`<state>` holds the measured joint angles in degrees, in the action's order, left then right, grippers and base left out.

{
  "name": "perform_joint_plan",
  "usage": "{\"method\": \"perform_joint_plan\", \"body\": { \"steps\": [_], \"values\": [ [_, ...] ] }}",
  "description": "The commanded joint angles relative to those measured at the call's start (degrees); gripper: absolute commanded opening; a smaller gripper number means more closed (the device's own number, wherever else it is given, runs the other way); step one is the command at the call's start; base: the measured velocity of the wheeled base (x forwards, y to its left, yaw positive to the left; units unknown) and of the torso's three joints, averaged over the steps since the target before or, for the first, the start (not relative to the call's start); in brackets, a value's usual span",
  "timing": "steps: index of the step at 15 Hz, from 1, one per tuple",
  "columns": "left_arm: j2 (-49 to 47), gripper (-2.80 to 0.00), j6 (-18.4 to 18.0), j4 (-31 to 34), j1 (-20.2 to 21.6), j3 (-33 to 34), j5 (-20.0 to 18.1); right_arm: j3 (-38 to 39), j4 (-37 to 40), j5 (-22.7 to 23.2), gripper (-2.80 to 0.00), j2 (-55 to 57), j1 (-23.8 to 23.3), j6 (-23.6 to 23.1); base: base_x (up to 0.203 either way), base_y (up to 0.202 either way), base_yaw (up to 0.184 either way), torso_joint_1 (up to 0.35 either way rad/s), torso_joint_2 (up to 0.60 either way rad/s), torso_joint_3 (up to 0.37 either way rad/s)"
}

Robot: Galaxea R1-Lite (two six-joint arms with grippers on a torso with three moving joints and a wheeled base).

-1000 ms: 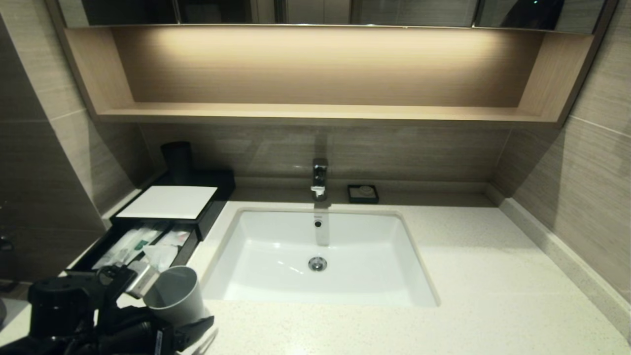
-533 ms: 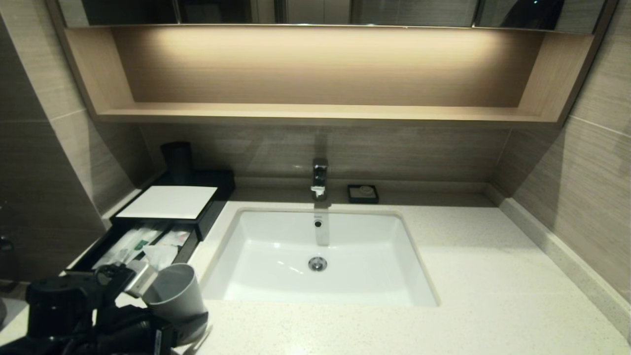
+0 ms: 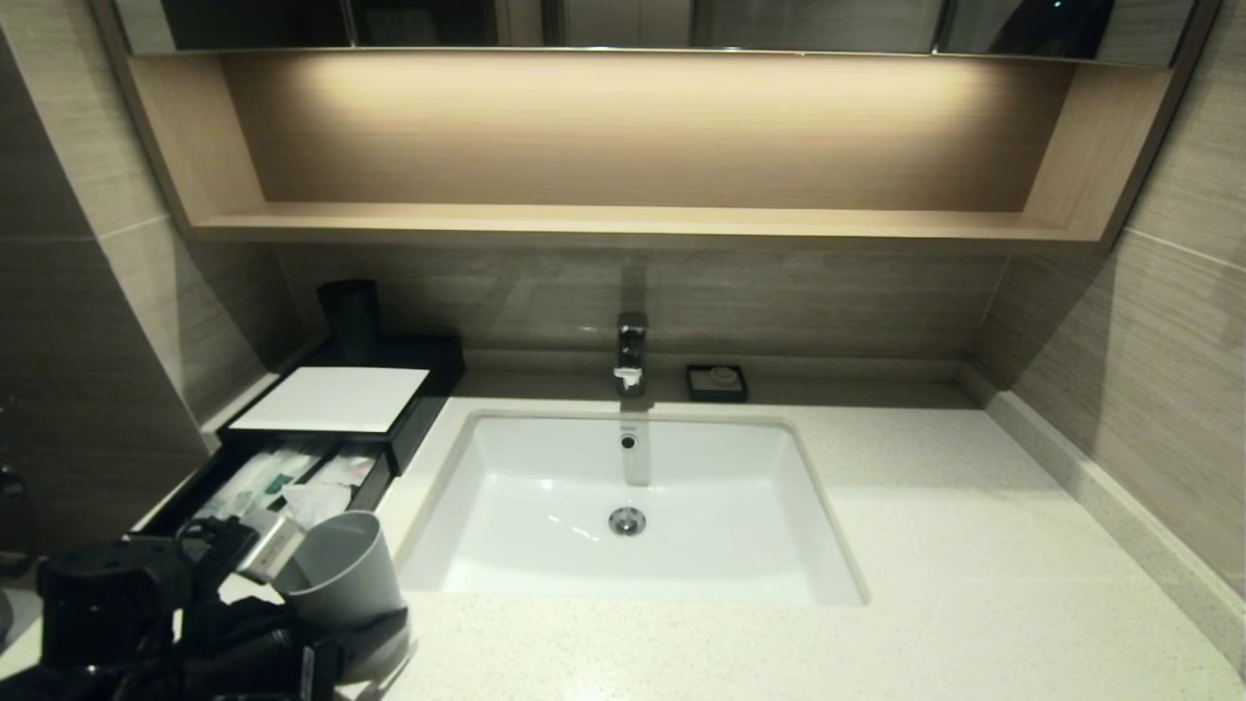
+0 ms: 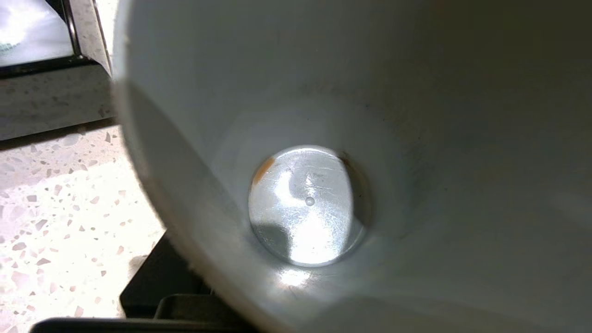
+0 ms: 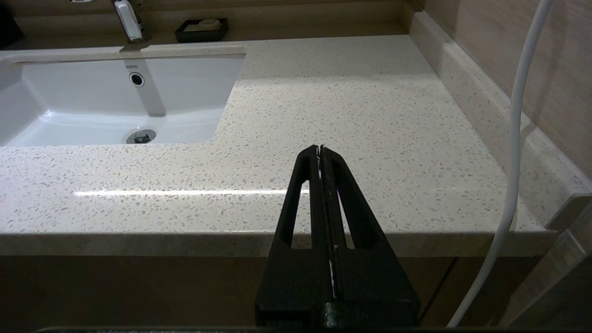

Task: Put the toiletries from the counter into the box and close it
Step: Pick up the cup

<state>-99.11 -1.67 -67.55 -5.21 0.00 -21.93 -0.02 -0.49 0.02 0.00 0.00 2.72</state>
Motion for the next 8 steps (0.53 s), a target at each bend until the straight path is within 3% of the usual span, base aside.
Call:
{"method": "perform_joint_plan", "body": {
  "steps": [1, 5, 8],
  "values": [
    [2.5, -2.8, 0.2, -0.4, 0.1, 0.1, -0.1, -0.1, 0.0, 0.1, -2.8, 0.1, 0.0, 0.0, 0.0, 0.0, 0.0, 0.0, 0.0, 0.0],
    [4.7, -2.8, 0.3, -0.5, 0.6, -1.5, 0.6, 0.0, 0.0, 0.1, -2.8, 0.1, 0.0, 0.0, 0.0, 0.0, 0.0, 0.0, 0.0, 0.0],
    [4.5, -2.8, 0.7, -0.2, 1.0, -4.6, 5.4, 0.0, 0.0, 0.0, -2.8, 0.1, 0.0, 0.0, 0.0, 0.0, 0.0, 0.0, 0.0, 0.0]
  ]
}}
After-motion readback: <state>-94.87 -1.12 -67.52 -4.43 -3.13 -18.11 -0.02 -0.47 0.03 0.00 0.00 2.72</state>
